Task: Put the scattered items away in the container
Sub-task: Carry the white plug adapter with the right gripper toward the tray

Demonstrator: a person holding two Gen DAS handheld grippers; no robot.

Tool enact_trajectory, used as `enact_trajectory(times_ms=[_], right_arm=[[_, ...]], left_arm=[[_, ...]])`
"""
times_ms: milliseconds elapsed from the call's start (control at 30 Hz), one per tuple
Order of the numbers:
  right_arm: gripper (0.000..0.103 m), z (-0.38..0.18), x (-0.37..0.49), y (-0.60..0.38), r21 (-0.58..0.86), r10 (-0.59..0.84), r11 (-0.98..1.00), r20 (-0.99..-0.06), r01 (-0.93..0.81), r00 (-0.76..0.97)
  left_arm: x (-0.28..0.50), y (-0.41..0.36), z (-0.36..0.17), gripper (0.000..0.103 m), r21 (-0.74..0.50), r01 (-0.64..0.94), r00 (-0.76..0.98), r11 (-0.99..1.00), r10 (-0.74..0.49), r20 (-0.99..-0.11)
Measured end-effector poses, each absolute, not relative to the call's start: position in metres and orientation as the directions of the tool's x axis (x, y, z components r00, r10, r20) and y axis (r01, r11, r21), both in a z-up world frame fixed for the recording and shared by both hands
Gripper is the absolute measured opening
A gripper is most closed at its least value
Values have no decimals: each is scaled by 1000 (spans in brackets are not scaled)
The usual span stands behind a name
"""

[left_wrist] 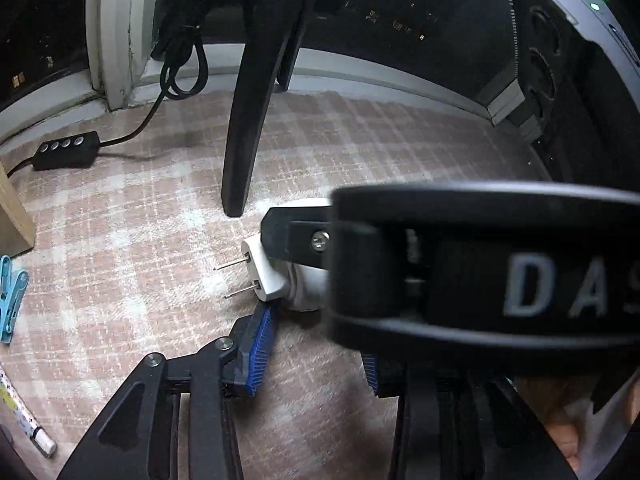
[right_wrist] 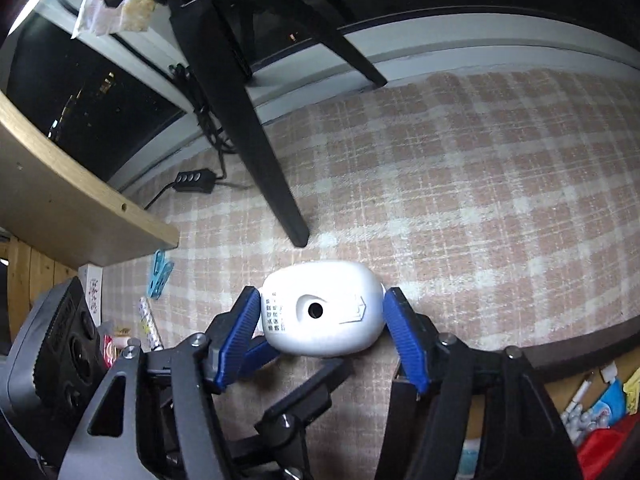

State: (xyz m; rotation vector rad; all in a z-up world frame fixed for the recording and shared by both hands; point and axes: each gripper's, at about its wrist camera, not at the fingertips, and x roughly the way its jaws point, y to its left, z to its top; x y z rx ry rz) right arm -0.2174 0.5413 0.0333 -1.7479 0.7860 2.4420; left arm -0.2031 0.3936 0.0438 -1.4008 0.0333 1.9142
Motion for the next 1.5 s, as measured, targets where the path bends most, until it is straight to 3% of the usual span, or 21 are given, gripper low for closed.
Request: enact_trajectory(times_ms=[433,500,600,867,1067,1200,1500], right_arm=[[63,51,-203,539,343,-221,-883,-906,-321,-360],[55,56,-195,544,358,-223,-872,-898,-335,-380],[51,55,-191,550,379,-244,-858,-895,-346,-374],[54,52,-199,539,288,-184,-904,-930,-316,-319],[58,41,-208,546,319,-230,-894,-930,-316,-287],[58,41,-210,544,310,-224,-897,-933,-315,-281],[58,68,-198,541,319,-219,-898,-922,-303,-320]], left_arm=[[-187,387,99,36,-371,-627,-176,-685,588,-789],[-182,389,106,36,-333,-645,-201,-688,573,-794],[-184,389,103,36,-352,-627,-175,-695,566,-806],[-173,386,81,37,-330,-653,-153,-682,545,-824],[-186,387,60,34,-362,-616,-128,-700,543,-830],[-183,384,62,29,-362,-611,-130,-704,541,-831],[-177,384,92,28,-350,-616,-172,-706,555,-814]])
